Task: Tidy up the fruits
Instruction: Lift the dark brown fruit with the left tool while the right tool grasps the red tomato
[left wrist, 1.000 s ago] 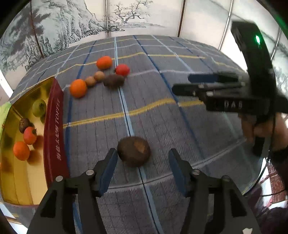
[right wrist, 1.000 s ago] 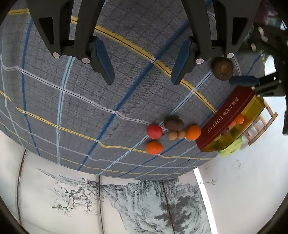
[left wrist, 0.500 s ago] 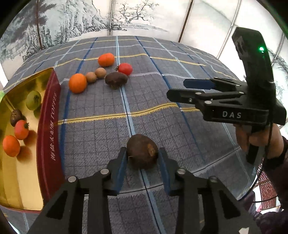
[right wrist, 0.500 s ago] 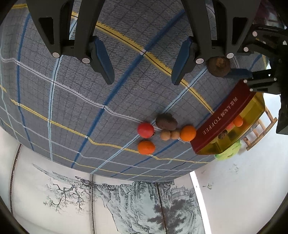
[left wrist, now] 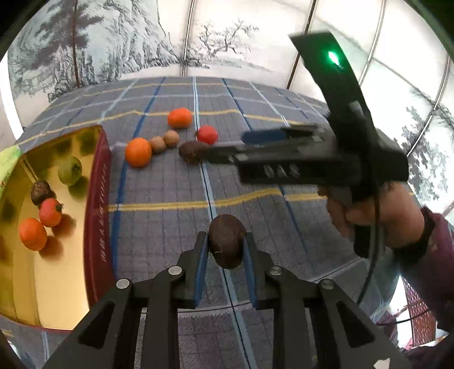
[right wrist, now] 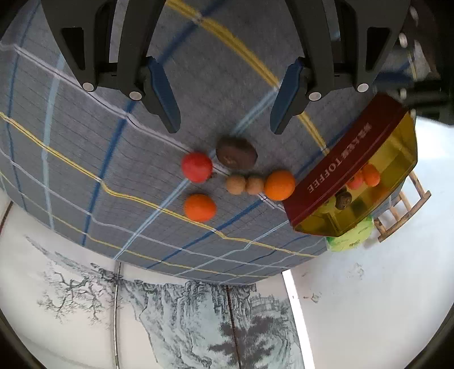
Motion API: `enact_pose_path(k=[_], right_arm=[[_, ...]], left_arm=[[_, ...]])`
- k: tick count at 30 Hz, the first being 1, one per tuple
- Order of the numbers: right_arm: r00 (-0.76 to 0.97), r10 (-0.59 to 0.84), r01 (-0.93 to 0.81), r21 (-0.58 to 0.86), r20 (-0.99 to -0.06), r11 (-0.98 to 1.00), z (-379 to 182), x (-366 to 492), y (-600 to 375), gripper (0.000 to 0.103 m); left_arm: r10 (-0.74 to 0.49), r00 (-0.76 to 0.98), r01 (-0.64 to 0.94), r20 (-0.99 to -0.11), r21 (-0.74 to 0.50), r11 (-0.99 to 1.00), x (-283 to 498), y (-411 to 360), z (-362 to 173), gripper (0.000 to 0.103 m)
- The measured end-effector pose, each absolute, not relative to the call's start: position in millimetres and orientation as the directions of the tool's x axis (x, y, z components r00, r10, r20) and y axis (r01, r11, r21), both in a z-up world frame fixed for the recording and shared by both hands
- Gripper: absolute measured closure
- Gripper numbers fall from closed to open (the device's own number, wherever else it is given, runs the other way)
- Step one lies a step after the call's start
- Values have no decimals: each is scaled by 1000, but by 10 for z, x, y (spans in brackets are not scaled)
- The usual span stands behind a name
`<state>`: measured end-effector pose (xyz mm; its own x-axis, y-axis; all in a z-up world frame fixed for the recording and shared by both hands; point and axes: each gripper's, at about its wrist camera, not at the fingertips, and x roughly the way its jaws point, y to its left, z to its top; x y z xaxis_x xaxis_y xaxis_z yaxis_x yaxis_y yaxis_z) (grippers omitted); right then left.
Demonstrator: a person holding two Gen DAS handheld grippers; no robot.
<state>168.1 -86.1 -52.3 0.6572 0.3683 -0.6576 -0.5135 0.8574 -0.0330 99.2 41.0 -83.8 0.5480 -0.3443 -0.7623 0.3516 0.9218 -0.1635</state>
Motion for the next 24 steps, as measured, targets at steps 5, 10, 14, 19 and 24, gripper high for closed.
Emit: enact_pose_path(k=[5,10,14,19,24], right_arm=[[644,384,-519,-9,-662,855,-565,1840,-771,37],[627,388,-529,-4,-675,849,-636,1993,-684,37],[618,381,-545,-25,-688,838,-691,2071,-591,37],[619,351,-552,-71,-703,831,-761,2127,-506,45],[620,338,-548,-83,-708,832,-749,2116,-548,63]], left_arm=[[-352,536,346,-768,-180,921,1040,441,-921,82],[-358,534,338,-766,-195,921,1097,463,-943,82],[-358,529,335,-769,-199,921,1127,474,-960,82],[-360,528,331,-769,-205,921,1122,480,-968,81],[-354,520,323,-777,-205,924,1149,464,-996,73]])
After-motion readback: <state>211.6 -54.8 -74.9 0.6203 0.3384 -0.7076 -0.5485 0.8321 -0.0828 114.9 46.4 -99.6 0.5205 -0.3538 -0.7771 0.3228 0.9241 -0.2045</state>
